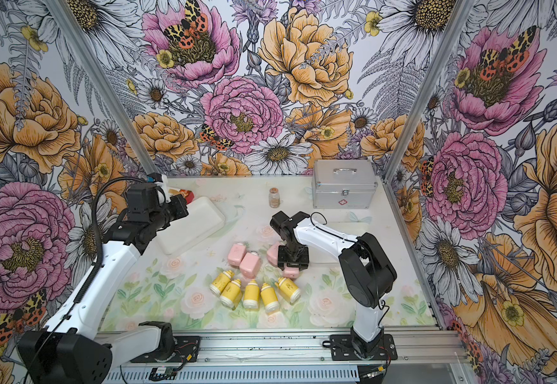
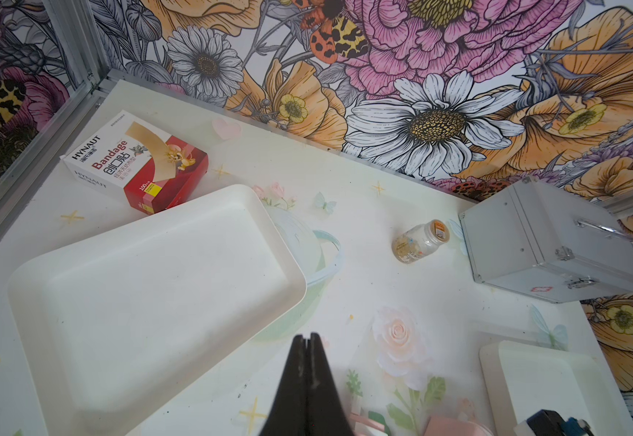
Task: Place the pencil sharpeners by color into the storage box
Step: Pick up the pencil sharpener from the center of the board.
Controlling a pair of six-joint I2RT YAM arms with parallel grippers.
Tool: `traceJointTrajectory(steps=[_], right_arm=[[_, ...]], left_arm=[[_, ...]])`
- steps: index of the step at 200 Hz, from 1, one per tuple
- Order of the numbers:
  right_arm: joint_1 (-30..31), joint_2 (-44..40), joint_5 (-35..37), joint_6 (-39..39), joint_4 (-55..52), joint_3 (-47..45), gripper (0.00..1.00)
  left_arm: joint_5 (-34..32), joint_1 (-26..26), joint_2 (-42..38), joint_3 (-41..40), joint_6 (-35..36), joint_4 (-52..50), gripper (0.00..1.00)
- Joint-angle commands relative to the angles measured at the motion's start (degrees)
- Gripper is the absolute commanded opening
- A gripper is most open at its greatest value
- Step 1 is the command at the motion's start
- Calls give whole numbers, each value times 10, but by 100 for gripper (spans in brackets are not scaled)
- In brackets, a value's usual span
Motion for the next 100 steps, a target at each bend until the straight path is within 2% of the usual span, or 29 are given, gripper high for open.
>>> traceJointTrajectory(steps=[1, 41, 98, 100], right_arm=[[-3, 3, 10, -15, 1, -1, 52], [-6, -11, 16, -29, -14, 9, 39], [-24, -60, 16, -29, -81, 45, 39], [-25, -60, 37, -55, -84, 48, 37]], left_arm=[[-12, -6, -8, 0, 14, 6, 0], [-13, -6, -8, 0, 14, 5, 0], [-14, -9, -8, 0, 15, 5, 0], [-15, -9, -8, 0, 15, 5, 0]])
